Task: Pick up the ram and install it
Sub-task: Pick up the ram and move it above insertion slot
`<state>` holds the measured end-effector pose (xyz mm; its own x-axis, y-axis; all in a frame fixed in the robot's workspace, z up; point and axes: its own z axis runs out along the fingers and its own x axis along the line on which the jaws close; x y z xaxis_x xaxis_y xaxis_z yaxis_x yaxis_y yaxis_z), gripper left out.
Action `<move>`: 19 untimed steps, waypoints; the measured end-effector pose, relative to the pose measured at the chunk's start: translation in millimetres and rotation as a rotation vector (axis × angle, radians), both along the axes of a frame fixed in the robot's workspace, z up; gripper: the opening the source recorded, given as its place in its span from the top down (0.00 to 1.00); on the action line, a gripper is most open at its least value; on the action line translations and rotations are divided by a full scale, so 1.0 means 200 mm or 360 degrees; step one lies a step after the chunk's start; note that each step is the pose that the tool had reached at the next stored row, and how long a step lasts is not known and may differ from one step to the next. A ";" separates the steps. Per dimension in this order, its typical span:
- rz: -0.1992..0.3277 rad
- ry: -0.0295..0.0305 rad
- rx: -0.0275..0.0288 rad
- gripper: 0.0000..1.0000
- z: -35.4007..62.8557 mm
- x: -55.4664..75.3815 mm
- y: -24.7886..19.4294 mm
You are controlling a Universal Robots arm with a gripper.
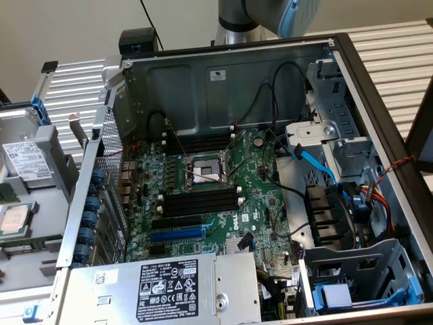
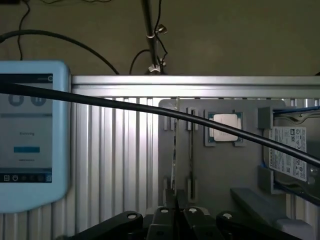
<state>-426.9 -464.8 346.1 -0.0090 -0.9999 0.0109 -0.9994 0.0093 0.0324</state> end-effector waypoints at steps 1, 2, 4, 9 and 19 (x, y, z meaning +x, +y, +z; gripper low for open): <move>0.0000 0.00000 0.00000 0.87 0.022 0.00 0.000; 0.0000 0.00001 -0.00001 0.87 0.044 0.00 0.000; 0.0000 0.00001 -0.00001 0.87 0.091 0.00 0.000; 0.0000 0.00000 0.00000 0.87 0.205 0.00 0.000; 0.0000 0.00000 -0.00007 0.87 0.385 0.00 0.000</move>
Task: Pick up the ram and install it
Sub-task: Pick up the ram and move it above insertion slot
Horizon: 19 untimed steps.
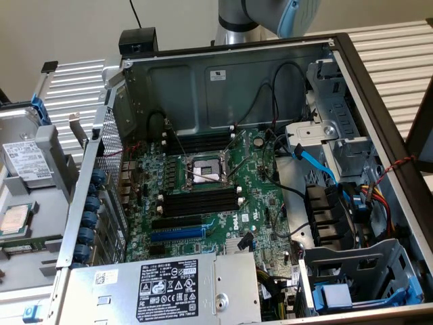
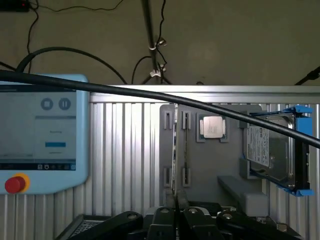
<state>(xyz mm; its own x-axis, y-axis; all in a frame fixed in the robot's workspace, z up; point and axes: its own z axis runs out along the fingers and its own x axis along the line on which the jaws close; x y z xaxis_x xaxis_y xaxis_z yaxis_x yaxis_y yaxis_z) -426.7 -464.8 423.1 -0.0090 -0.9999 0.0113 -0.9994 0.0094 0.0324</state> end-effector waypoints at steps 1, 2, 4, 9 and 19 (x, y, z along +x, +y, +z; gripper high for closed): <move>0.0000 0.00000 -0.00001 0.87 0.010 0.00 0.000; 0.0000 -0.00002 0.00000 0.87 0.018 0.00 0.000; 0.0000 -0.00002 -0.00005 0.87 0.023 0.00 0.000; 0.0000 0.00000 -0.00007 0.87 0.023 0.00 0.000; 0.0000 0.00001 -0.00009 0.87 0.024 0.00 0.000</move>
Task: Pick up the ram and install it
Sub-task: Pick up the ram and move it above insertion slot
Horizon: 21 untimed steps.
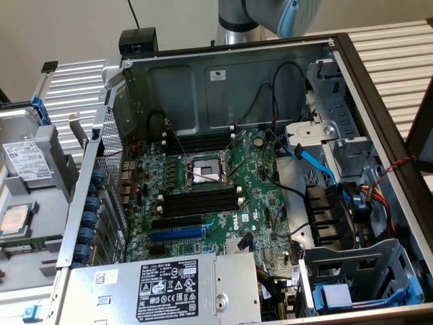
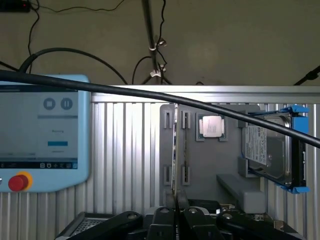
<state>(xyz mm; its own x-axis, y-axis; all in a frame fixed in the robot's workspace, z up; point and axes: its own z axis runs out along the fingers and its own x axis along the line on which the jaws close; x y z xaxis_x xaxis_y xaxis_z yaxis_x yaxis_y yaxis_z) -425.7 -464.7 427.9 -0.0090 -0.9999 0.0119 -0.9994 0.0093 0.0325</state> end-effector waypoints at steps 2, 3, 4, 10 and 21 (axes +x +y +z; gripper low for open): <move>0.0000 -0.00001 0.00000 0.87 0.000 0.00 0.000; 0.0000 -0.00002 -0.00001 0.87 -0.001 0.00 0.000; 0.0000 -0.00005 -0.00009 0.87 -0.001 0.00 0.000; 0.0001 -0.00002 -0.00034 0.87 0.001 0.08 0.002; 0.0001 -0.00001 -0.00032 0.87 0.038 0.28 0.004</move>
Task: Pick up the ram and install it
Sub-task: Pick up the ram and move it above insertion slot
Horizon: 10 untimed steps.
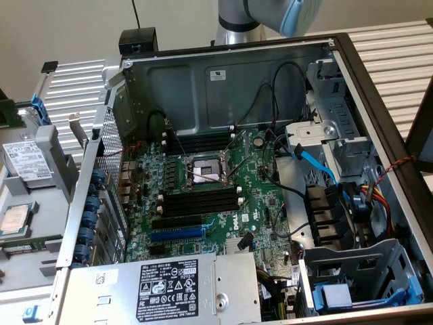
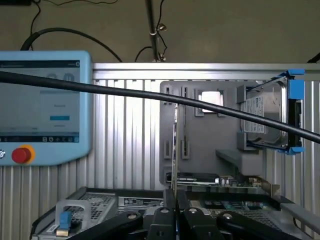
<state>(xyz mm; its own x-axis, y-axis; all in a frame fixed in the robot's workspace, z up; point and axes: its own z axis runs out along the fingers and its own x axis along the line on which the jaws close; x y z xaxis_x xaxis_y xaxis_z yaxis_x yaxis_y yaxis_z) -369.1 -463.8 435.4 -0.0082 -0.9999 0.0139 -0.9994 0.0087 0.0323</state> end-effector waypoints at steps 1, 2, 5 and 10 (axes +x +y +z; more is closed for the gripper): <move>0.0000 0.00000 0.00000 0.87 0.004 0.02 0.000; 0.0000 0.00001 0.00001 0.87 0.008 0.05 0.000; 0.0000 0.00000 0.00002 0.87 0.019 0.11 0.000; 0.0000 0.00001 0.00015 0.87 0.036 0.23 0.000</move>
